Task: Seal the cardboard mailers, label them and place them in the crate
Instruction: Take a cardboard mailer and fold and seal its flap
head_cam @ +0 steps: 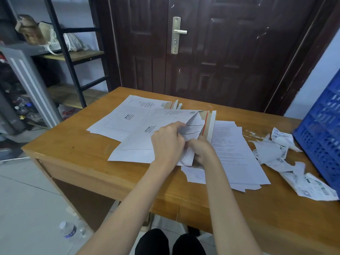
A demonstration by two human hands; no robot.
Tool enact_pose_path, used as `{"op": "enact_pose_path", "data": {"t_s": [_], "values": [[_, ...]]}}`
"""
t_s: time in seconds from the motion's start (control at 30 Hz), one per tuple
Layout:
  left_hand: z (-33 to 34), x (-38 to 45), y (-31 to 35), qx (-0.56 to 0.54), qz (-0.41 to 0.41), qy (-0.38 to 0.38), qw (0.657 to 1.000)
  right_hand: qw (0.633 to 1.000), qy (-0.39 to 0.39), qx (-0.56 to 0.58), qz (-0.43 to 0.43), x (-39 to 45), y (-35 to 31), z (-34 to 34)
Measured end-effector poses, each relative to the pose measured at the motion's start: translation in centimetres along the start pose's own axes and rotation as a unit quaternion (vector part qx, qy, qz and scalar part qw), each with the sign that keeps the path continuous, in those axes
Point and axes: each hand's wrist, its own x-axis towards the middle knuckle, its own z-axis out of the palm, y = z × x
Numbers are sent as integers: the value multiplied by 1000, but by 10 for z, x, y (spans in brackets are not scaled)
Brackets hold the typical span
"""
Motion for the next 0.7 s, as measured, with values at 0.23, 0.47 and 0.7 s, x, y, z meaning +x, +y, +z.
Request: {"op": "enact_pose_path", "data": {"t_s": [0.23, 0.47, 0.7], "values": [[0, -2, 3, -15, 1, -7, 1000, 990, -74, -109, 56, -2, -5, 7], [0, -8, 3, -16, -6, -11, 1000, 990, -120, -25, 75, 1, 6, 11], [5, -8, 5, -14, -5, -14, 1000, 991, -107, -23, 72, -4, 5, 6]]}}
